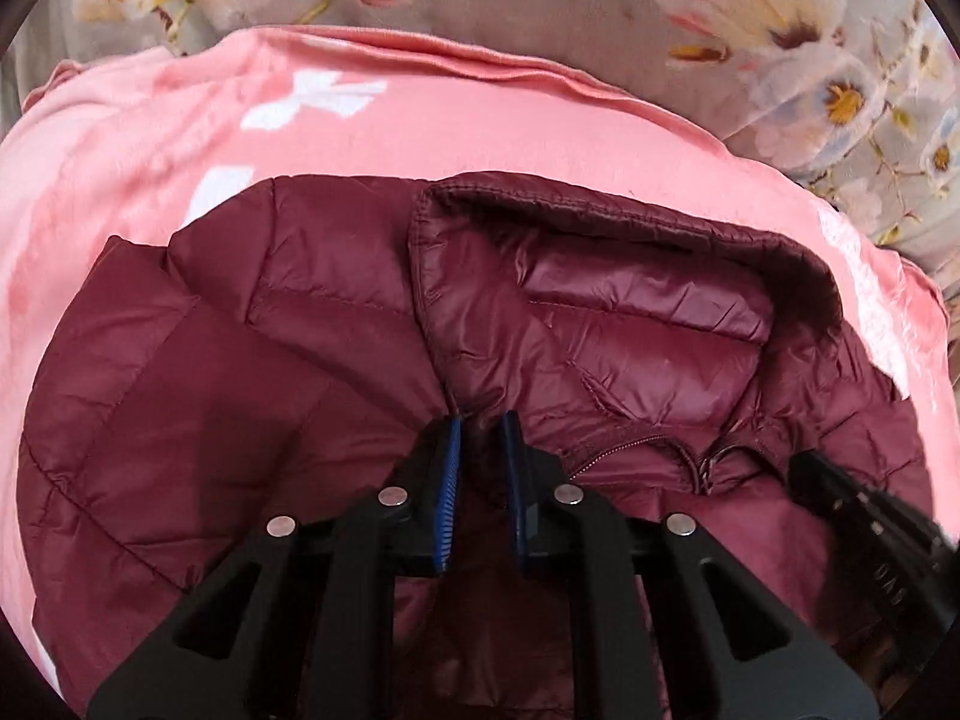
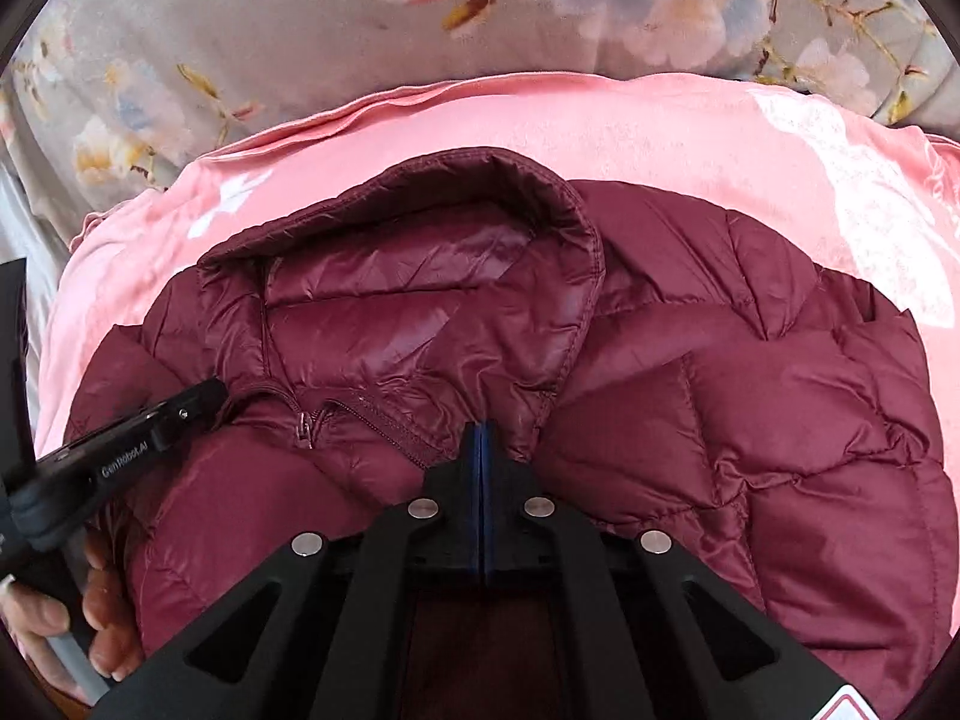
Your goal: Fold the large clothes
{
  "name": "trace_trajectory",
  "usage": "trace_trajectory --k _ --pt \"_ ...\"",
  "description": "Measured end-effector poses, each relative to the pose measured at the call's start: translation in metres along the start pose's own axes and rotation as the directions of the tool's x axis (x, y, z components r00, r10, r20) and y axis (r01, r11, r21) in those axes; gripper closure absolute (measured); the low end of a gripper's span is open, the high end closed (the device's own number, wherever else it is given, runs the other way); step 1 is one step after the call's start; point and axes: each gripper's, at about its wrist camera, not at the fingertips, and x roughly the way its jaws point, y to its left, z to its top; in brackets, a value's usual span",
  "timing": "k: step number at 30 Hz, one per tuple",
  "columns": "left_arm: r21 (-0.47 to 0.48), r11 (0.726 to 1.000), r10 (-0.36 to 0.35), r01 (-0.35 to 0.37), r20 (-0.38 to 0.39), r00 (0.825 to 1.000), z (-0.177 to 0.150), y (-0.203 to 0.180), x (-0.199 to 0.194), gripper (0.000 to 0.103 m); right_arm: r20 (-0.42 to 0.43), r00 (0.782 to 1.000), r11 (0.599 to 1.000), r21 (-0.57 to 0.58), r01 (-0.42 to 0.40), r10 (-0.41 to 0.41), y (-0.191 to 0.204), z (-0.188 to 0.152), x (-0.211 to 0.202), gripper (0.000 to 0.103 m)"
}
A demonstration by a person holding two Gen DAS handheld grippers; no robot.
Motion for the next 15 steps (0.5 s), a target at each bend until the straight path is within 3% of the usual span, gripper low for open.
trace_trajectory --k 5,10,12,13,14,15 --pt "0.043 0.999 0.030 -0.031 0.037 0.999 -0.009 -0.006 0.002 0.089 0.028 0.999 0.999 -0.029 0.025 -0.024 0.004 -0.005 0.002 0.103" --pt "0.025 1.000 0.017 -0.018 0.030 0.999 -0.003 -0.004 -0.003 0.088 -0.003 0.998 0.997 0.052 -0.057 0.057 -0.009 0.011 -0.013 0.103" --pt "-0.051 0.996 -0.067 0.069 0.030 0.997 0.009 0.010 -0.017 0.088 0.058 0.988 0.979 0.138 -0.150 0.143 -0.021 0.024 -0.033 0.086" --pt "-0.093 0.990 -0.106 0.109 0.043 0.993 0.017 0.016 -0.024 0.086 0.097 0.976 0.958 0.193 -0.213 0.197 -0.028 0.034 -0.042 0.083" --pt "-0.142 0.978 -0.146 0.154 0.063 0.987 0.029 0.023 -0.032 0.074 0.147 0.949 0.910 0.275 -0.311 0.280 -0.038 0.046 -0.048 0.065" --pt "-0.177 0.966 -0.176 0.187 0.078 0.981 0.039 0.028 -0.037 0.055 0.175 0.925 0.861 0.339 -0.379 0.338 -0.046 0.054 -0.047 0.046"
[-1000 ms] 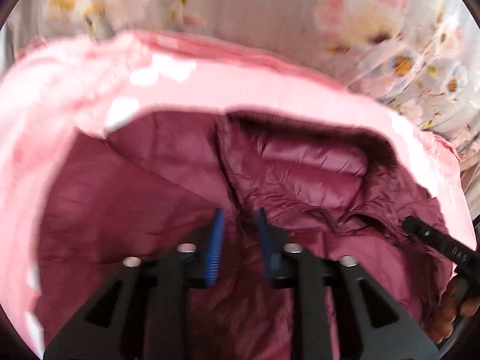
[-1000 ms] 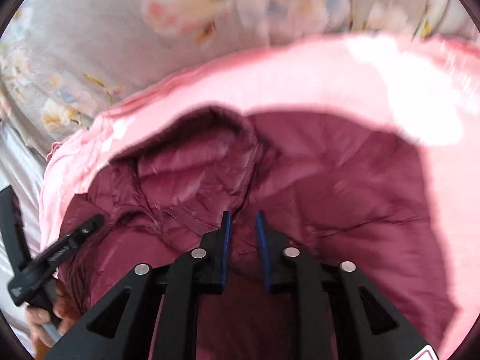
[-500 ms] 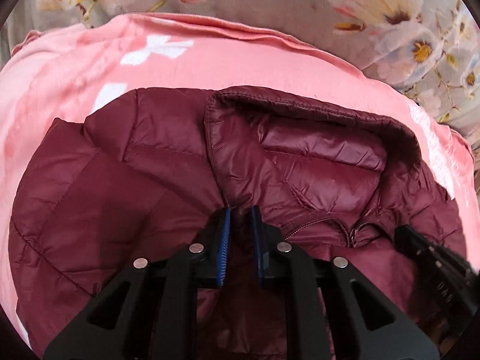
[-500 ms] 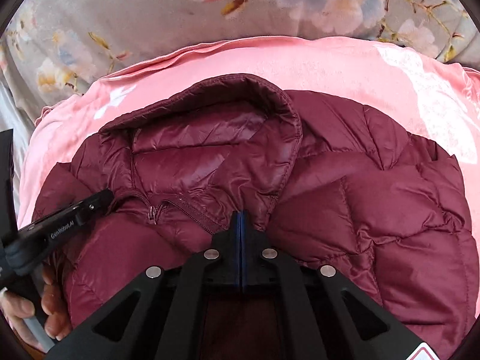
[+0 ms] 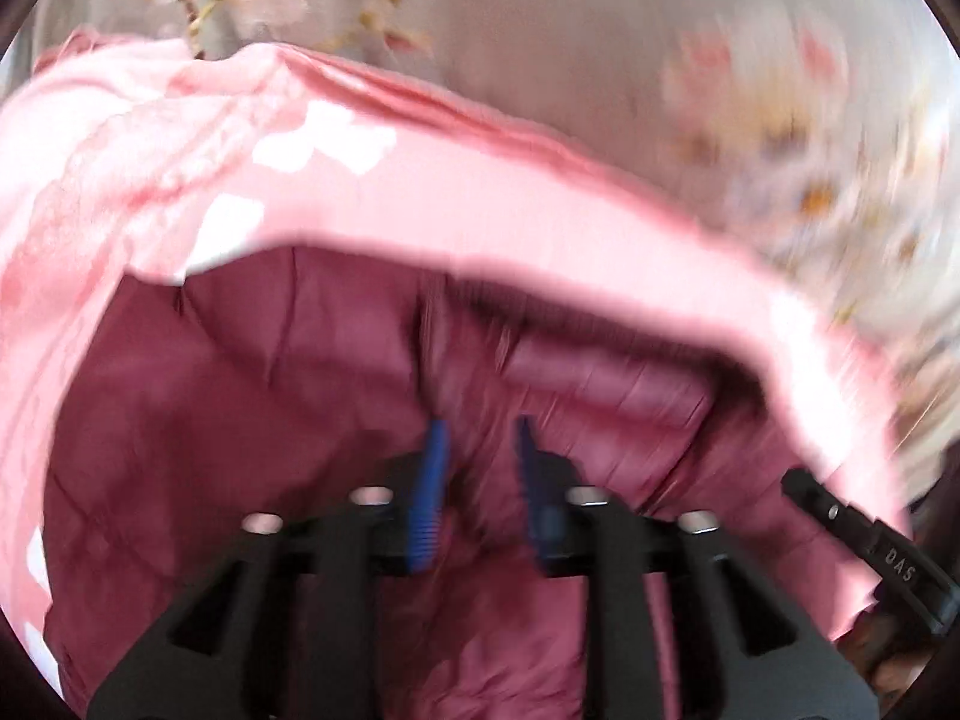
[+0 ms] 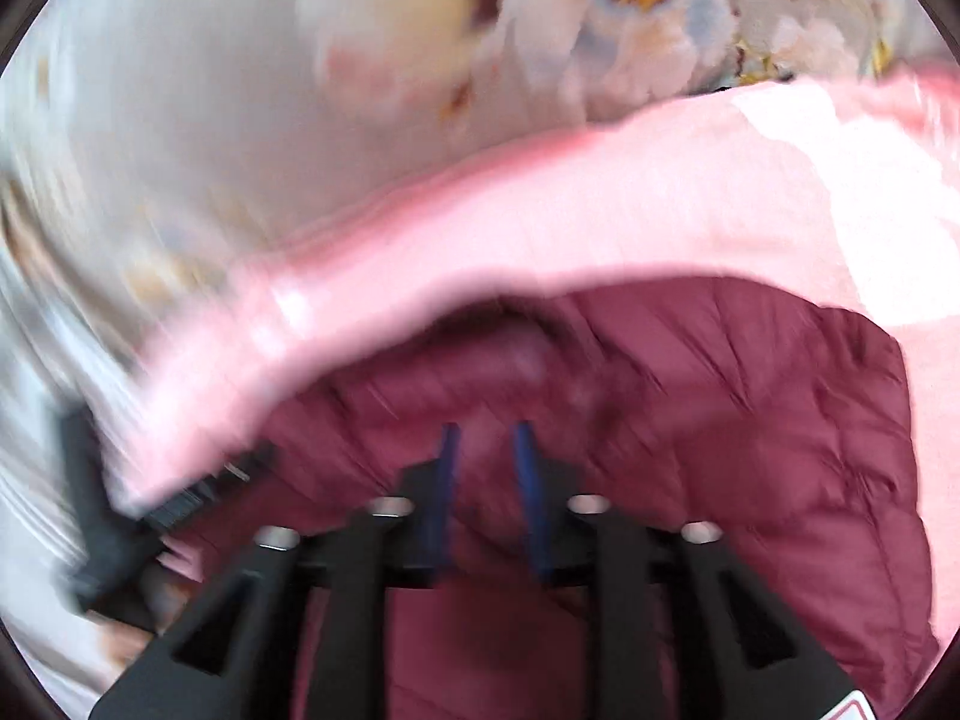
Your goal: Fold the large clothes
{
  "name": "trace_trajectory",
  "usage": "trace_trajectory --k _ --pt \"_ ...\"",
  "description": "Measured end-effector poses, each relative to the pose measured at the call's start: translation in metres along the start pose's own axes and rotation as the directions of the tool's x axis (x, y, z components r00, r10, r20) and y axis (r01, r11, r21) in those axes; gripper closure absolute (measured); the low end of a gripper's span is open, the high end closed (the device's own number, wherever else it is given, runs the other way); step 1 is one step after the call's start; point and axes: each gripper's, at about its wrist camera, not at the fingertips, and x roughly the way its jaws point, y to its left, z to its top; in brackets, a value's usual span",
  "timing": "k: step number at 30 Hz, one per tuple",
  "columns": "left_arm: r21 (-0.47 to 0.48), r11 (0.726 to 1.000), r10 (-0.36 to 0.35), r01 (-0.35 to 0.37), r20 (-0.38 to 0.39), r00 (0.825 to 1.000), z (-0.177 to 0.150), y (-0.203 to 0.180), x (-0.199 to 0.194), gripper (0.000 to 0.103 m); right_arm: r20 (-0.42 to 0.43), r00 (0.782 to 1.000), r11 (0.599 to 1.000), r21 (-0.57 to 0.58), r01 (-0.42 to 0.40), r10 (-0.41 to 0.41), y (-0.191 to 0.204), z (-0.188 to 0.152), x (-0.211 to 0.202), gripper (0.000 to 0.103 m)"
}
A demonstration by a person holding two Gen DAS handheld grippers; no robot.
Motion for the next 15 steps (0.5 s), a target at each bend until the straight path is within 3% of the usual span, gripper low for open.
trace_trajectory --k 2,4,7,8,9,10,11,12,15 --pt "-0.113 0.990 -0.088 0.087 -0.003 0.996 0.030 0.007 -0.002 0.037 -0.010 0.991 0.972 0.195 -0.129 0.134 -0.015 0.020 0.015 0.042" --pt "-0.237 0.962 -0.151 0.134 -0.054 0.987 0.054 0.015 0.014 0.031 -0.019 0.990 0.949 0.290 -0.128 0.139 -0.024 0.026 0.032 0.042" --pt "-0.394 0.913 -0.171 0.105 -0.136 0.976 0.069 0.028 0.044 0.031 -0.037 0.995 0.924 0.377 -0.070 0.090 -0.037 0.029 0.056 0.045" --pt "-0.422 0.903 -0.161 0.082 -0.154 0.975 0.071 0.032 0.053 0.033 -0.042 0.995 0.914 0.402 -0.064 0.089 -0.042 0.029 0.062 0.055" --pt "-0.426 0.903 -0.144 0.060 -0.167 0.976 0.072 0.033 0.058 0.042 -0.054 0.996 0.914 0.403 -0.043 0.070 -0.044 0.029 0.066 0.074" --pt "-0.404 0.915 -0.105 0.020 -0.191 0.976 0.073 0.031 0.065 0.049 -0.066 0.996 0.920 0.391 -0.022 0.052 -0.044 0.029 0.067 0.084" --pt "-0.368 0.930 -0.074 -0.011 -0.214 0.974 0.072 0.028 0.069 0.067 -0.094 0.995 0.937 0.348 0.013 0.021 -0.042 0.028 0.070 0.098" --pt "-0.311 0.950 -0.039 -0.039 -0.241 0.970 0.071 0.022 0.073 0.080 -0.120 0.993 0.956 0.288 0.057 -0.023 -0.038 0.025 0.070 0.099" --pt "-0.175 0.982 0.029 -0.076 -0.255 0.966 0.061 0.009 0.073 0.086 -0.162 0.975 0.983 0.079 0.166 -0.152 -0.025 0.016 0.071 0.101"
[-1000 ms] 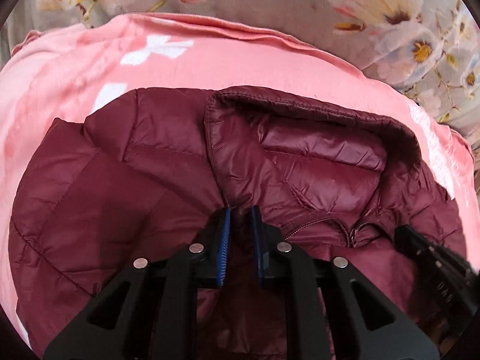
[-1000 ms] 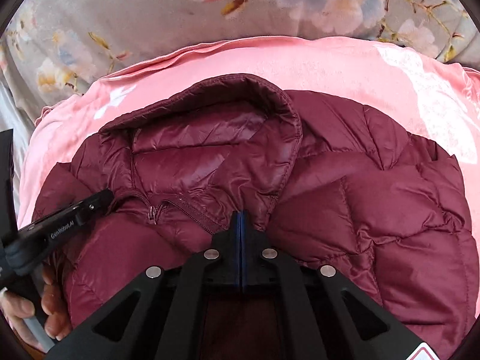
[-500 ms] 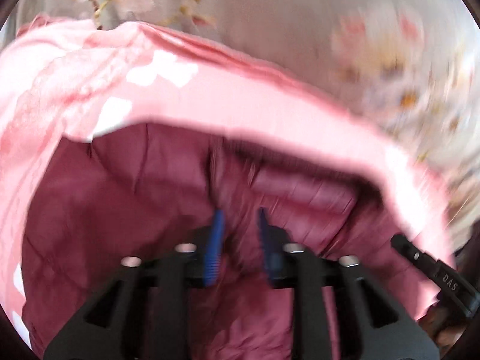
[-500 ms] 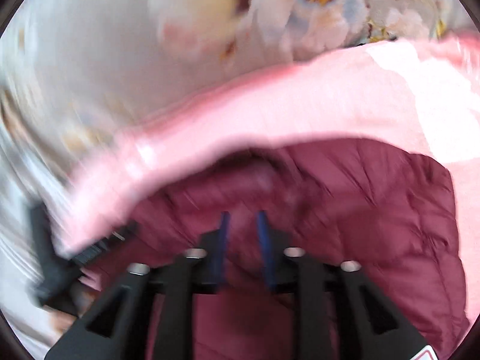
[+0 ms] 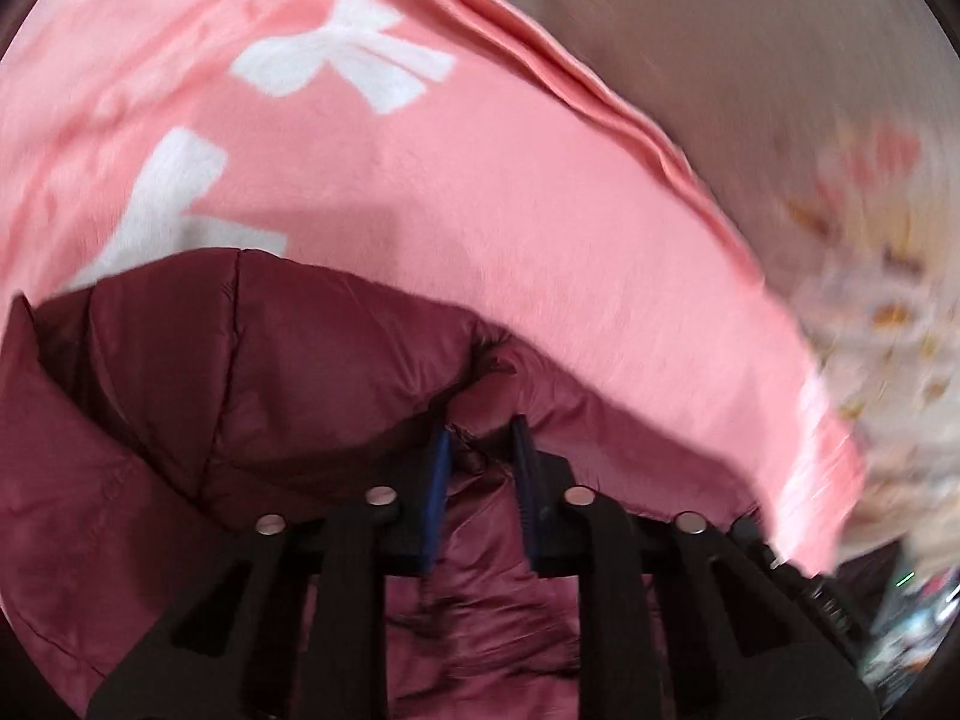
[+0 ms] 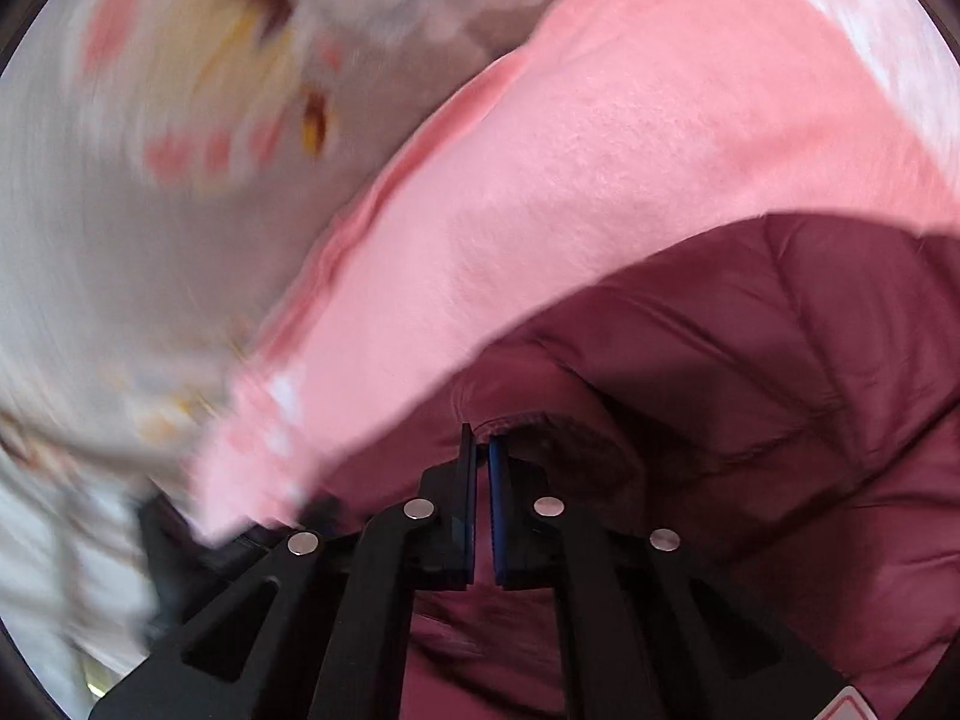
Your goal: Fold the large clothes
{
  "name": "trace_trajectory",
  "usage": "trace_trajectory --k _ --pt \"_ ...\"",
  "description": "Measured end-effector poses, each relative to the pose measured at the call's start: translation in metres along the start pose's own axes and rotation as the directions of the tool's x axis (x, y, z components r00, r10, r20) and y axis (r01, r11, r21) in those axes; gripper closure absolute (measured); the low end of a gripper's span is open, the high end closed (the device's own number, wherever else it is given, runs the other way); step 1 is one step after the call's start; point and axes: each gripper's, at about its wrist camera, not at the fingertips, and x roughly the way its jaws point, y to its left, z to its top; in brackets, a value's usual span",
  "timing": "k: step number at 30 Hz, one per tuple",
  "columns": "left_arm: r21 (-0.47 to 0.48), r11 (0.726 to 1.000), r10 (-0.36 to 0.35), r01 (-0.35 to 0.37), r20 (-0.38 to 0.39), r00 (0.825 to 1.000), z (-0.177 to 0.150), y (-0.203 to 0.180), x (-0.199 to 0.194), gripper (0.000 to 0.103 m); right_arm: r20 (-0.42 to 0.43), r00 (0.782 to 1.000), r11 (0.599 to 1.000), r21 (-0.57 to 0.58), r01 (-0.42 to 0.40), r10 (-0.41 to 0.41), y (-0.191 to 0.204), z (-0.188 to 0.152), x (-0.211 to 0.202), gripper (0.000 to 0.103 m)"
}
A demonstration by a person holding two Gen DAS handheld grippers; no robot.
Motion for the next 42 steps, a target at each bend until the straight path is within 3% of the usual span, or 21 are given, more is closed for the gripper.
trace_trajectory --k 3,7,10,13,18,24,31,33,35,37,40,42 --pt "0.139 0.987 0.074 -0.080 0.043 0.996 -0.014 -0.010 -0.001 0.088 0.009 0.990 0.969 -0.208 0.136 -0.137 0.016 -0.016 0.007 0.101" --pt "0.319 0.924 0.174 -0.211 0.141 0.975 -0.032 -0.025 0.005 0.088 0.066 0.969 0.899 -0.362 0.245 -0.238 0.030 -0.027 0.020 0.102" --pt "0.374 0.888 0.200 -0.266 0.207 0.958 -0.042 -0.029 0.011 0.088 0.137 0.944 0.828 -0.454 0.330 -0.301 0.040 -0.037 0.028 0.103" --pt "0.396 0.866 0.213 -0.306 0.262 0.941 -0.049 -0.032 0.015 0.088 0.188 0.923 0.783 -0.489 0.384 -0.335 0.043 -0.042 0.033 0.103" --pt "0.413 0.838 0.233 -0.356 0.319 0.919 -0.058 -0.037 0.019 0.088 0.229 0.901 0.742 -0.512 0.433 -0.368 0.047 -0.047 0.037 0.103" --pt "0.431 0.805 0.269 -0.409 0.350 0.897 -0.063 -0.040 0.021 0.088 0.238 0.896 0.730 -0.519 0.444 -0.376 0.049 -0.048 0.040 0.103" --pt "0.436 0.790 0.283 -0.430 0.363 0.888 -0.065 -0.042 0.022 0.088 0.213 0.910 0.757 -0.506 0.413 -0.355 0.048 -0.045 0.037 0.103" --pt "0.430 0.801 0.270 -0.416 0.362 0.893 -0.064 -0.040 0.017 0.083 0.181 0.920 0.767 -0.509 0.391 -0.349 0.047 -0.045 0.029 0.098" --pt "0.421 0.806 0.269 -0.417 0.367 0.890 -0.064 -0.033 0.005 0.066 0.151 0.932 0.783 -0.507 0.360 -0.330 0.047 -0.051 0.009 0.092" --pt "0.424 0.821 0.240 -0.382 0.350 0.905 -0.066 -0.025 -0.013 0.062 0.152 0.946 0.792 -0.518 0.323 -0.286 0.047 -0.060 -0.015 0.084" --pt "0.411 0.842 0.212 -0.349 0.342 0.915 -0.064 -0.019 -0.039 0.062 0.192 0.950 0.808 -0.501 0.310 -0.245 0.053 -0.058 -0.035 0.084" --pt "0.383 0.865 0.181 -0.325 0.365 0.913 -0.055 -0.024 -0.055 0.063 0.205 0.954 0.829 -0.475 0.294 -0.220 0.058 -0.047 -0.036 0.097"
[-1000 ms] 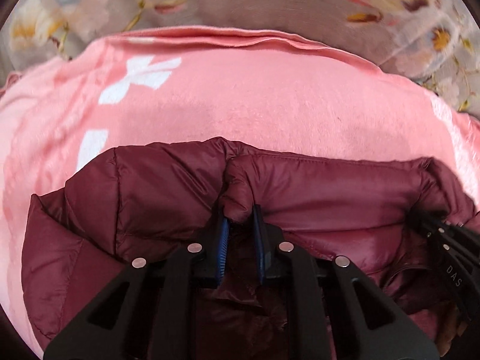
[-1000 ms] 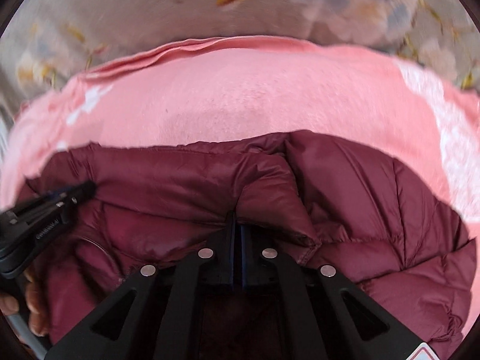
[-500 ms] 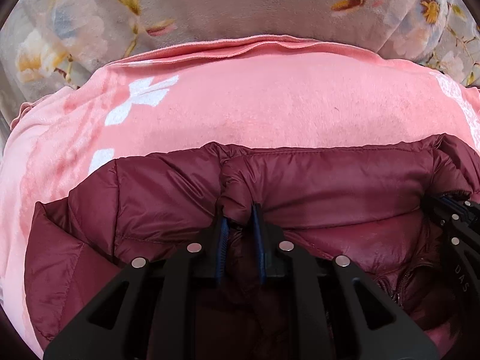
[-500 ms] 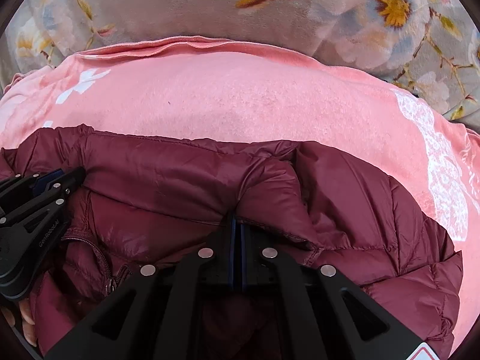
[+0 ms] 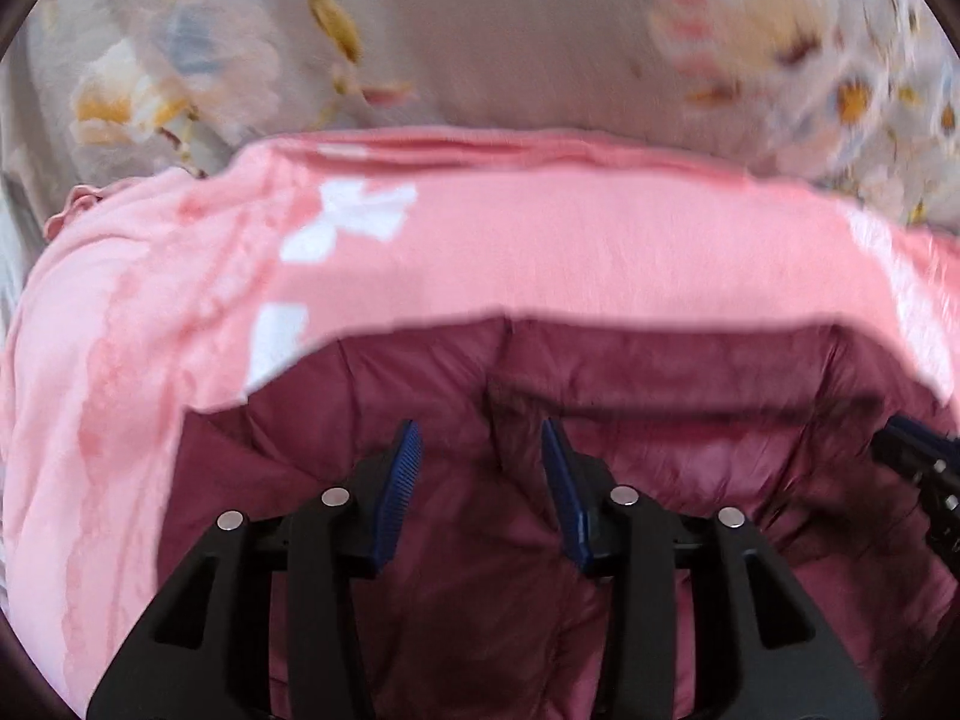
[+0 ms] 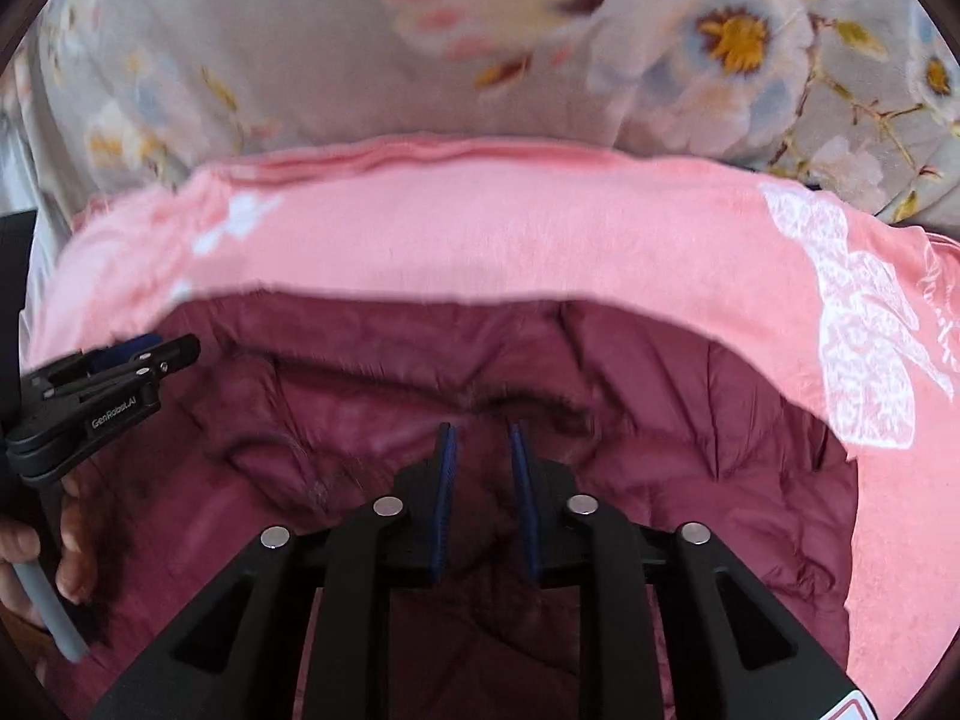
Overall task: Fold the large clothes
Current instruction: 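Release the hem with both grippers and pull them back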
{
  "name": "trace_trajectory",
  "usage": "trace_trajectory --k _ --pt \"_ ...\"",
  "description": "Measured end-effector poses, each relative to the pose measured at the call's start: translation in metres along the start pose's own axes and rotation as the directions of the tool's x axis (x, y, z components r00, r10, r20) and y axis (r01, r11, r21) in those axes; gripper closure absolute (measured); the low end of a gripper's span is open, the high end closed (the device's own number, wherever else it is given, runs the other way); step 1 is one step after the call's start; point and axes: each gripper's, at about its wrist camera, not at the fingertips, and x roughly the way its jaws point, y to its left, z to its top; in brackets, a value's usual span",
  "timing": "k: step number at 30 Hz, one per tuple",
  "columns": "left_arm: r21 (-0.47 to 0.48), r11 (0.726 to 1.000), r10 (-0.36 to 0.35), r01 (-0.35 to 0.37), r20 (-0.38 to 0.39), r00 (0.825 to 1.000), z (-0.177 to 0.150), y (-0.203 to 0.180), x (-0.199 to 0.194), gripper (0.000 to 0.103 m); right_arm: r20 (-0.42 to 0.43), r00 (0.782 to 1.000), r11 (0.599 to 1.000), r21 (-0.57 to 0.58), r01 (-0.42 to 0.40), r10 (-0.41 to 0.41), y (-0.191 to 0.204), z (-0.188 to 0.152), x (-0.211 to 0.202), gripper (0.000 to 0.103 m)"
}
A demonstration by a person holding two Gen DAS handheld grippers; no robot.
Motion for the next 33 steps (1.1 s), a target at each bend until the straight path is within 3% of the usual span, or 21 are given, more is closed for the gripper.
trace_trajectory --k 4,6,8,21,26,28,30,31,33 --pt "-0.056 0.998 -0.016 0.015 -0.013 1.000 0.020 -0.011 0.014 0.063 -0.043 0.999 0.999 0.034 0.035 -0.033 -0.001 0.013 0.034 0.102" --pt "-0.046 0.999 0.015 -0.018 -0.058 0.998 0.018 -0.020 0.034 0.071 -0.069 0.996 0.997 0.029 0.065 -0.063 -0.002 0.009 0.051 0.103" --pt "-0.035 0.997 0.058 -0.061 -0.089 0.994 0.010 -0.026 0.054 0.071 -0.089 0.993 0.997 0.014 0.080 -0.078 -0.003 0.002 0.064 0.103" --pt "-0.031 0.998 0.056 -0.058 -0.053 0.997 -0.012 -0.028 0.070 0.071 -0.056 0.992 0.994 -0.026 0.108 -0.109 0.003 -0.004 0.074 0.103" --pt "0.001 0.994 0.112 -0.112 -0.039 0.993 -0.012 -0.034 0.066 0.066 -0.062 0.992 0.994 -0.013 0.111 -0.111 0.002 -0.007 0.059 0.103" --pt "0.003 0.992 0.129 -0.129 -0.038 0.991 -0.017 -0.030 0.050 0.062 -0.052 0.996 0.997 0.029 0.072 -0.070 0.000 -0.017 0.028 0.093" --pt "-0.011 0.996 0.085 -0.086 -0.038 0.996 -0.028 -0.021 0.022 0.055 -0.029 1.000 0.998 0.068 0.009 -0.007 -0.007 -0.041 -0.026 0.075" --pt "-0.004 0.998 0.056 -0.057 -0.038 0.998 -0.039 -0.014 0.000 0.053 -0.013 1.000 0.997 0.081 -0.009 0.010 -0.012 -0.057 -0.055 0.072" --pt "0.004 1.000 0.018 -0.018 -0.038 0.999 -0.066 0.005 -0.044 0.040 0.002 1.000 0.995 0.098 -0.013 0.013 -0.021 -0.090 -0.100 0.055"
